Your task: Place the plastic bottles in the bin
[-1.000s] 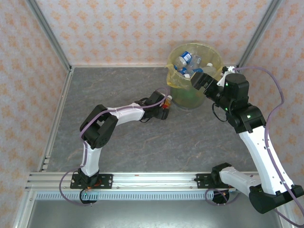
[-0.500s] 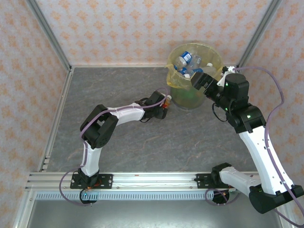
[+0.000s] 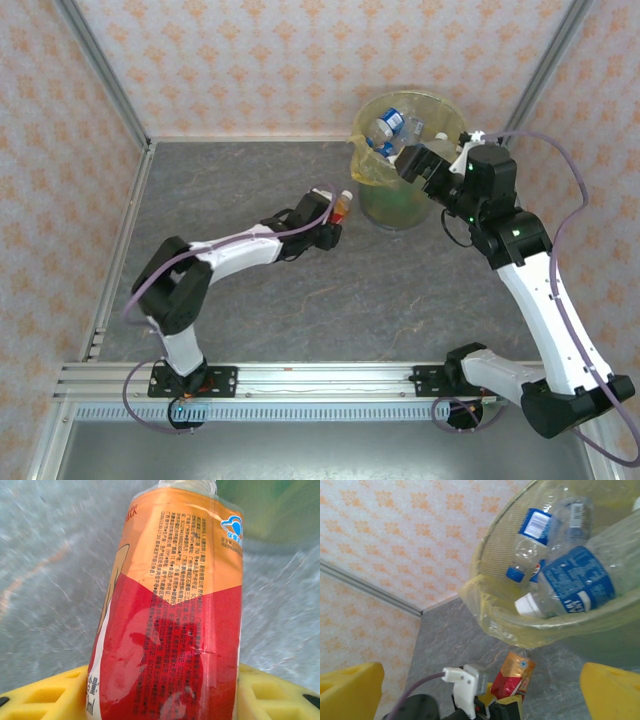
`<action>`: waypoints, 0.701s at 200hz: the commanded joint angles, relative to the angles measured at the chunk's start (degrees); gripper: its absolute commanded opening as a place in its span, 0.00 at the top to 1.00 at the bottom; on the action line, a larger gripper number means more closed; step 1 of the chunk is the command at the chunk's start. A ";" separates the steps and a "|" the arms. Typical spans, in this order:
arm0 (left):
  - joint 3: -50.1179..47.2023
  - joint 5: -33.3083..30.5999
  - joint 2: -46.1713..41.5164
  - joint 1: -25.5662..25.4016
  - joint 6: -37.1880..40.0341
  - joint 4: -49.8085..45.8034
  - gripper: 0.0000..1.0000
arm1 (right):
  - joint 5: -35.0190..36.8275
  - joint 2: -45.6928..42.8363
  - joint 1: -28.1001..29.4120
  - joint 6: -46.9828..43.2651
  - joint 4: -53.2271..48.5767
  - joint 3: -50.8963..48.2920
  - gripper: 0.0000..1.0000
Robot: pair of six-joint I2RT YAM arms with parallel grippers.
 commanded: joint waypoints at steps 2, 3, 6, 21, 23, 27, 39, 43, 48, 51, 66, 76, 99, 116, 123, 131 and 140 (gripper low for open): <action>-2.38 -2.40 -6.52 0.17 -1.05 2.85 0.44 | -5.44 1.44 0.32 -1.35 3.68 3.12 0.04; -2.50 -2.40 -6.82 0.19 -1.03 2.85 0.44 | -5.47 1.55 0.34 -1.37 3.71 3.20 0.05; -2.73 -2.40 -7.64 0.14 -1.01 2.93 0.44 | -5.80 1.87 0.35 -1.38 3.80 3.51 0.06; -3.67 -2.89 -11.61 0.07 -0.45 2.93 0.44 | -8.01 3.96 0.35 -2.36 3.07 5.70 0.13; -3.79 -3.03 -12.12 0.08 -0.41 2.87 0.44 | -8.44 4.30 0.35 -2.61 2.73 6.08 0.13; -4.00 -3.25 -13.11 0.03 -0.12 2.93 0.44 | -9.22 5.02 0.30 -2.94 2.38 6.86 0.15; -4.42 -3.92 -16.17 -0.06 0.69 2.79 0.44 | -12.06 7.45 0.35 -3.74 1.62 8.73 0.22; -4.47 -4.20 -17.21 -0.13 1.02 2.69 0.44 | -12.93 8.18 0.35 -3.83 1.41 9.29 0.23; -4.52 -4.59 -18.37 -0.11 1.45 2.52 0.44 | -14.01 8.96 0.38 -4.04 1.16 9.99 0.25; -4.50 -4.94 -19.17 -0.10 1.65 2.43 0.44 | -14.68 9.44 0.37 -4.11 1.04 10.43 0.26; -4.67 -5.73 -22.63 -0.07 2.98 2.07 0.44 | -16.64 11.90 0.51 -4.23 -0.13 12.68 0.30; -4.52 -5.63 -24.59 -0.15 3.89 1.81 0.44 | -17.79 13.53 0.90 -4.43 -0.86 14.26 0.33; -4.03 -4.56 -28.08 -0.23 5.48 0.91 0.44 | -17.98 16.91 2.80 -5.31 -2.61 18.19 0.37; -3.92 -3.89 -30.26 -0.24 6.49 0.73 0.44 | -18.70 19.63 4.56 -5.80 -3.74 21.05 0.37; -4.07 -3.80 -31.02 -0.27 6.85 0.74 0.44 | -19.03 20.88 5.29 -6.06 -4.38 22.17 0.37; -4.20 -3.46 -31.99 -0.27 7.13 0.77 0.44 | -18.84 22.20 6.07 -6.14 -5.27 23.50 0.37; -4.19 -3.05 -32.85 -0.32 7.49 0.62 0.44 | -18.61 23.45 6.96 -6.32 -5.88 24.85 0.38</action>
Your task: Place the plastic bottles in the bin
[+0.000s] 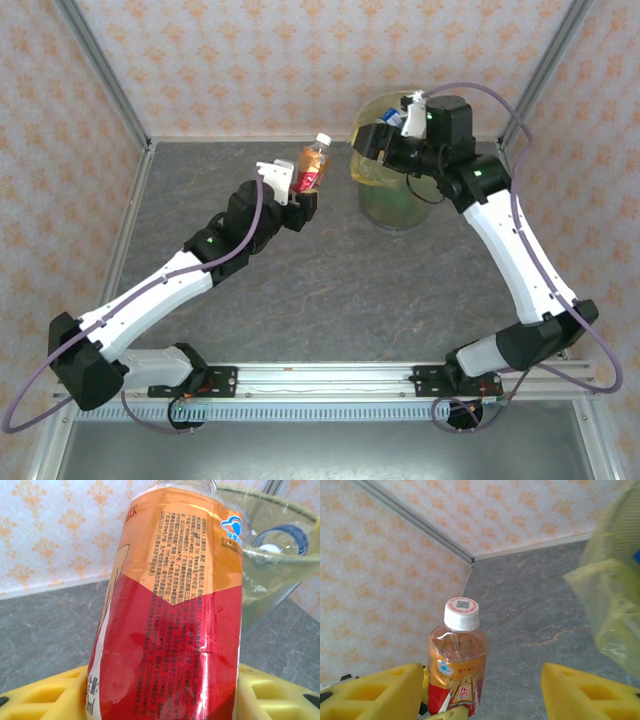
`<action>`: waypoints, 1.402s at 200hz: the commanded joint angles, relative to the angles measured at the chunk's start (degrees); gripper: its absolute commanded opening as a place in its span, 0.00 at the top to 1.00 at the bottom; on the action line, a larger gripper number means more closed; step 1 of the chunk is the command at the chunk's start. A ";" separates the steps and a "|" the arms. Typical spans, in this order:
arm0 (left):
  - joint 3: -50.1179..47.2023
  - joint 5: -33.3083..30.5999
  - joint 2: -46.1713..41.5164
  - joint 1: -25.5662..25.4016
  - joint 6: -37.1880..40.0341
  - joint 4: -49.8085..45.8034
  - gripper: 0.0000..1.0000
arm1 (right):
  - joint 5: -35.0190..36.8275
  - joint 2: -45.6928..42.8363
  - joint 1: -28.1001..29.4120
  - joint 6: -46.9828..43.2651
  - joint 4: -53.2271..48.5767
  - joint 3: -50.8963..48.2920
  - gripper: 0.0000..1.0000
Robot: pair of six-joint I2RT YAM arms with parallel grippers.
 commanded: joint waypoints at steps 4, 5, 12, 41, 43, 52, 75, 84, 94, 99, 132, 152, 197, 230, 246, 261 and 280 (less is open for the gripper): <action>0.02 0.85 -2.75 -0.29 2.70 -0.85 0.44 | -1.60 2.90 2.42 -1.66 -2.91 4.68 0.38; 0.01 0.87 -2.82 -0.25 2.75 -0.97 0.44 | -1.61 3.02 2.55 -1.67 -2.97 4.83 0.38; 0.08 1.34 -3.40 -0.30 3.00 -1.24 0.44 | -1.78 3.90 3.11 -1.77 -3.18 5.86 0.38; -0.01 2.07 -5.13 -0.35 3.94 -2.65 0.44 | -4.21 7.83 5.07 -1.14 -3.35 10.23 0.39; -0.06 2.11 -5.17 -0.29 3.96 -2.74 0.44 | -4.31 8.13 5.22 -1.13 -3.37 10.51 0.39; -0.10 2.42 -5.77 -0.37 4.02 -2.93 0.44 | -4.54 9.37 5.85 -1.18 -3.89 12.35 0.40; -0.38 2.99 -6.97 -0.39 4.31 -3.69 0.44 | -4.54 12.79 7.31 -1.95 -5.95 16.92 0.41; -0.62 3.08 -7.41 -0.39 4.47 -3.90 0.44 | -5.00 13.83 7.77 -2.12 -6.41 18.01 0.42; -0.84 3.42 -7.90 -0.39 4.60 -4.13 0.44 | -5.19 14.55 8.08 -2.04 -6.54 18.87 0.42; -0.92 3.60 -8.01 -0.37 4.63 -4.29 0.45 | -5.42 14.85 8.22 -1.96 -6.49 19.14 0.43; -1.16 4.23 -8.85 -0.38 4.79 -5.14 0.46 | -6.28 15.62 8.69 -0.90 -5.28 19.69 0.47; -1.25 4.45 -9.16 -0.39 5.23 -5.37 0.46 | -6.70 15.66 8.75 -0.66 -5.31 19.78 0.54; -0.48 5.25 -8.70 -0.39 5.77 -5.78 0.45 | -6.80 14.44 8.88 -0.05 -4.59 18.47 0.70; 0.87 4.01 -7.98 -0.41 5.01 -6.03 0.27 | -4.20 12.21 8.85 1.45 -2.45 17.21 0.71; 1.66 2.76 -7.99 -0.39 3.98 -5.80 0.16 | -1.85 10.79 8.63 1.83 -1.52 17.19 0.71; 2.86 2.57 -8.16 -0.38 3.21 -6.02 0.01 | 0.37 9.39 7.90 2.59 -0.63 17.06 0.71; 4.50 2.15 -8.42 -0.34 2.48 -6.31 0.01 | 3.03 7.37 5.69 4.22 0.47 15.70 0.71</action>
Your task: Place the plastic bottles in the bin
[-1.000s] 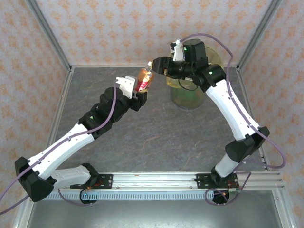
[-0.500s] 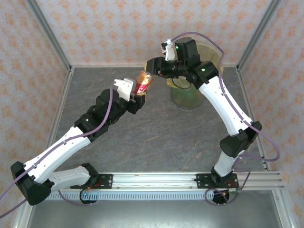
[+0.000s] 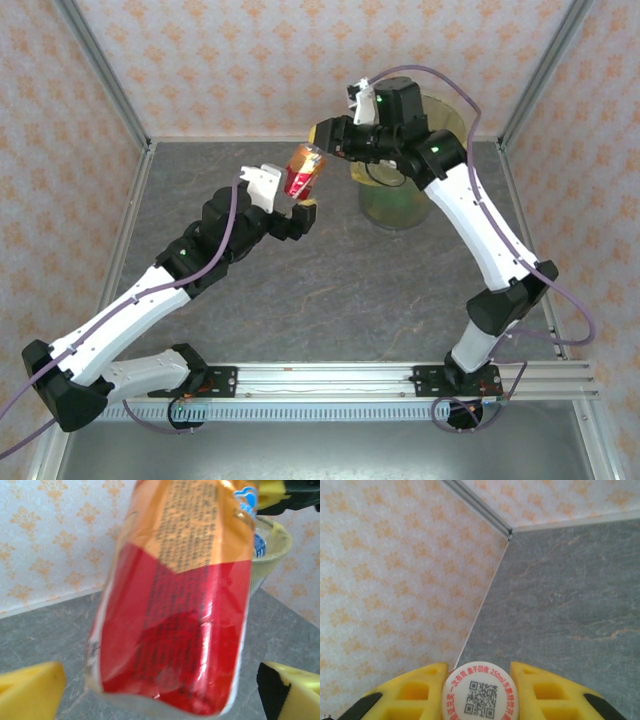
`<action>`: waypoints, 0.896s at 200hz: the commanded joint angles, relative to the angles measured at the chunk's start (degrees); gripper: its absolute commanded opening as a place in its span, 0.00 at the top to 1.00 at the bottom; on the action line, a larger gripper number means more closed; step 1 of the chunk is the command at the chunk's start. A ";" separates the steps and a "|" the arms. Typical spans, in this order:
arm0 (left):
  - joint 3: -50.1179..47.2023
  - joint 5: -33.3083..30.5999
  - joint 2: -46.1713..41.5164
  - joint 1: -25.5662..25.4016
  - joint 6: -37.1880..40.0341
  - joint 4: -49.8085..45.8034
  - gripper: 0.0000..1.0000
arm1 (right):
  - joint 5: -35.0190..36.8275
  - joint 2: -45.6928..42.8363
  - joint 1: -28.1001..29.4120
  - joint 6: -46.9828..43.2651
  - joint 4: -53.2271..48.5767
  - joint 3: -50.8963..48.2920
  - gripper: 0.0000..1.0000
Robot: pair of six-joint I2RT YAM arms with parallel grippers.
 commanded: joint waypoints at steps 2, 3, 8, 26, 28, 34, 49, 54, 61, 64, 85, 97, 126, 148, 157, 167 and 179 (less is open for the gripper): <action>3.97 -1.56 -0.76 -0.20 -1.37 -0.30 0.01 | 4.94 -5.48 -2.54 2.41 4.48 -1.40 0.71; 4.06 -1.64 -0.77 -0.22 -1.43 -0.27 0.01 | 5.07 -5.65 -2.68 2.47 4.56 -1.46 0.71; 4.54 -1.94 -0.89 -0.17 -1.65 -0.38 0.01 | 5.70 -6.38 -3.59 2.94 4.88 -2.01 0.71; 6.30 -3.17 -1.29 -0.24 -2.46 -1.10 0.01 | 9.10 -9.33 -7.01 5.01 6.12 -4.71 0.71; 6.44 -3.23 -1.37 -0.24 -2.63 -1.12 0.01 | 9.43 -9.76 -7.46 5.29 6.35 -5.11 0.71; 6.73 -3.48 -1.55 -0.19 -3.03 -1.26 0.01 | 10.46 -11.01 -8.73 6.14 7.21 -6.47 0.71; 6.62 -3.34 -2.39 -0.10 -4.72 -0.55 0.01 | 13.25 -14.50 -11.84 7.78 9.52 -9.95 0.70; 6.44 -3.53 -2.66 -0.08 -5.53 -0.33 0.01 | 14.69 -15.47 -12.74 8.25 9.71 -10.80 0.70; 6.39 -4.01 -2.76 -0.14 -6.79 -0.31 0.01 | 16.51 -16.67 -14.18 8.65 9.74 -11.72 0.72; 6.28 -4.27 -2.81 -0.15 -7.33 -0.32 0.01 | 17.46 -17.17 -14.68 8.75 9.65 -11.99 0.72; 6.21 -5.74 -2.83 -0.13 -10.15 -0.46 0.01 | 25.38 -19.28 -17.23 7.26 7.81 -12.43 0.73; 6.03 -5.65 -2.81 -0.06 -11.29 -0.05 0.01 | 30.19 -19.77 -17.62 5.70 6.47 -12.14 0.72; 6.55 -3.22 -2.37 -0.05 -12.75 -0.14 0.01 | 39.25 -19.76 -18.15 2.03 4.31 -10.79 0.71; 6.26 -3.41 -2.35 -0.01 -13.43 -1.61 0.01 | 45.10 -18.73 -18.11 -2.34 4.07 -9.55 0.70; 6.09 -3.65 -2.60 -0.04 -13.99 -2.28 0.01 | 46.86 -17.89 -18.17 -4.15 4.11 -8.93 0.71; 5.67 -3.74 -3.16 -0.02 -14.30 -2.64 0.01 | 48.77 -16.74 -18.19 -5.93 4.11 -8.16 0.71; 5.00 -4.24 -4.04 -0.01 -14.79 -2.76 0.01 | 50.95 -15.33 -18.19 -8.33 4.99 -8.01 0.71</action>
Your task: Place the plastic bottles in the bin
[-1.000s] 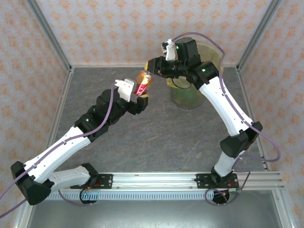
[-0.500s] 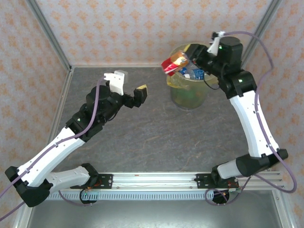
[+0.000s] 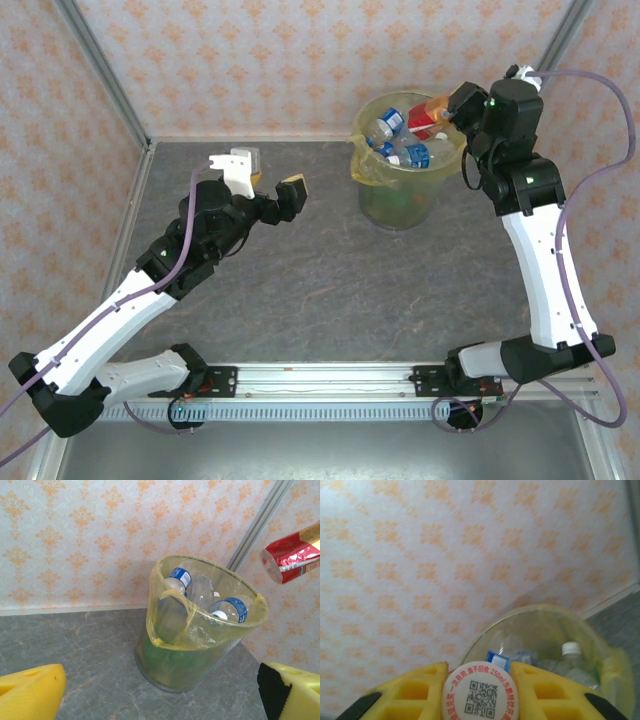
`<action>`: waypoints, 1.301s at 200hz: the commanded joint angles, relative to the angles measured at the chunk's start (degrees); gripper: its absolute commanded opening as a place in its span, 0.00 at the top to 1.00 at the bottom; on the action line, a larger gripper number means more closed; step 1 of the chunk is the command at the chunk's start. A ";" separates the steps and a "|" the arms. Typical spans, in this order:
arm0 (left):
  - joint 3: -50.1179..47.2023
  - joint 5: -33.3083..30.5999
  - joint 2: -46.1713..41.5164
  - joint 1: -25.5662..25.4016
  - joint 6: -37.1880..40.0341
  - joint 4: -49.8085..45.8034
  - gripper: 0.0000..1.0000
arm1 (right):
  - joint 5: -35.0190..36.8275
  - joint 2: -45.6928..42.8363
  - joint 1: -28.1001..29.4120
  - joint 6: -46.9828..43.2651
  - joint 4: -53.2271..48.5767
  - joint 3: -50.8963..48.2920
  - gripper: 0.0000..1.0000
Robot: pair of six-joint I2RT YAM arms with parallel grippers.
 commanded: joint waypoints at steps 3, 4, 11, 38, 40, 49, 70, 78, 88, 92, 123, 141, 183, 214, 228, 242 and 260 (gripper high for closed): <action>-0.15 -0.41 -1.97 -0.04 -1.91 -1.45 0.01 | 9.40 2.60 -0.31 -7.30 0.90 2.13 0.71; -0.19 -0.49 -2.01 -0.05 -1.89 -1.44 0.01 | 9.57 2.64 -0.31 -7.42 0.99 2.13 0.71; -0.15 -1.02 -2.41 -0.06 -1.87 -1.76 0.01 | 10.48 3.73 -0.40 -8.57 1.82 2.11 0.71; 2.36 -5.12 -2.08 -0.04 -1.78 -5.01 0.01 | 12.63 8.72 -0.87 -12.65 4.39 3.44 0.70; 2.53 -5.34 -1.99 -0.01 -1.78 -5.28 0.01 | 12.70 9.25 -0.91 -12.83 4.46 3.69 0.70; 3.23 -6.10 -1.81 -0.04 -1.51 -5.73 0.01 | 12.83 11.48 -1.47 -13.66 4.60 5.08 0.70; 3.70 -7.25 -1.41 -0.05 -0.78 -5.35 0.01 | 12.25 16.73 -2.54 -15.45 4.61 8.80 0.70; 4.18 -7.85 -0.92 -0.02 -0.71 -5.52 0.01 | 12.34 18.76 -2.77 -16.46 4.98 9.98 0.70; 4.81 -8.57 -0.20 -0.06 -0.87 -5.66 0.01 | 12.63 21.24 -3.19 -17.93 5.13 11.53 0.70; 5.02 -8.76 0.03 -0.03 -0.92 -5.59 0.01 | 12.83 22.26 -3.29 -18.55 5.02 12.13 0.70; 5.79 -9.95 1.41 0.08 -0.95 -4.40 0.01 | 14.32 28.20 -4.52 -22.45 4.80 15.96 0.68; 5.41 -10.20 1.97 0.11 -0.94 -3.27 0.01 | 13.71 30.41 -4.62 -23.39 4.25 17.43 0.67; 4.94 -9.77 3.36 0.34 -1.33 -2.34 0.01 | 8.31 31.58 -4.62 -24.52 5.08 14.47 0.67; 4.08 -9.70 3.70 0.76 -1.22 -1.46 0.01 | 5.84 31.78 -4.38 -26.25 3.39 13.43 0.66; 4.08 -9.38 3.90 0.97 -1.33 -1.49 0.01 | 6.76 31.79 -3.89 -28.34 2.66 12.58 0.64; 3.83 -8.89 4.03 1.16 -1.33 -1.27 0.01 | 9.68 31.19 -3.02 -30.71 3.40 10.33 0.64; 3.86 -8.47 4.32 1.43 -1.26 -1.42 0.01 | 12.26 30.52 -2.17 -31.97 4.24 8.51 0.64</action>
